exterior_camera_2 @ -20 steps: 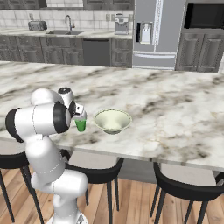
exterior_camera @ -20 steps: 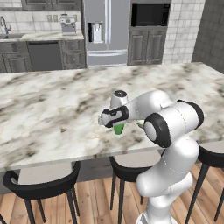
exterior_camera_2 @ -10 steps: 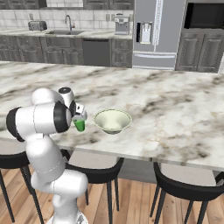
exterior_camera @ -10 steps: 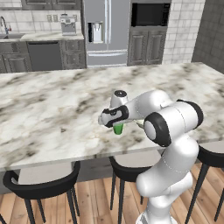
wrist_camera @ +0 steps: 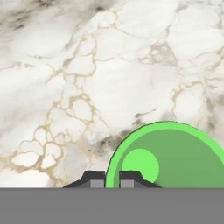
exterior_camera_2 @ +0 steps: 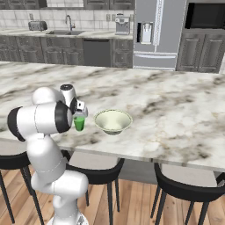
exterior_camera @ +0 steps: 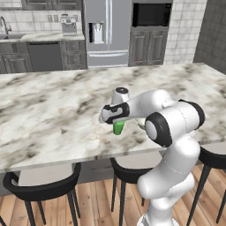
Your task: Place the cup inside the bowl on the dining table and move the bowl to any counter.
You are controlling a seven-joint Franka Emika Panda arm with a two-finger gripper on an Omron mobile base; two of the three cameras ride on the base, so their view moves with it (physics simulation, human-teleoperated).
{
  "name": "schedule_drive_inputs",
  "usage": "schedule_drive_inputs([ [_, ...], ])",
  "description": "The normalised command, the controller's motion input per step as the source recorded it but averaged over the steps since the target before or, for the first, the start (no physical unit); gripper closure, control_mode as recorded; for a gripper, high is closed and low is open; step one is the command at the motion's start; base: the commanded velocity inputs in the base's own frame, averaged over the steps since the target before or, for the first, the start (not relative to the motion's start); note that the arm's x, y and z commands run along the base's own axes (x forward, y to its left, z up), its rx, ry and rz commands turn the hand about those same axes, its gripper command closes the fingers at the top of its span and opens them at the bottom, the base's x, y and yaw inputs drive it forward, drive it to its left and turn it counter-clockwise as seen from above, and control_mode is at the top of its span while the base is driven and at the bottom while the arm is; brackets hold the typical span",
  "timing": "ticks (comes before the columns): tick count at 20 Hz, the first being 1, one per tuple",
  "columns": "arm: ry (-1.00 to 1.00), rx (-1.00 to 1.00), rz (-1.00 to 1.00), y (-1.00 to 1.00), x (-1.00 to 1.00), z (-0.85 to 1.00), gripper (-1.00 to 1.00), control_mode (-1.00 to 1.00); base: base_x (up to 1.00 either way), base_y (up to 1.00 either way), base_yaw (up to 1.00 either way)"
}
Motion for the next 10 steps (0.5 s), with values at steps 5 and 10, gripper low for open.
schedule_drive_inputs([
  [5, 0.0, 0.0, 0.1, 0.0, 0.0, 0.22, 1.0, -1.0, 0.0, 0.0, 0.0],
  [10, 0.01, 0.0, 0.13, 0.0, 0.0, 0.23, 1.0, -1.0, 0.0, 0.0, 0.0],
])
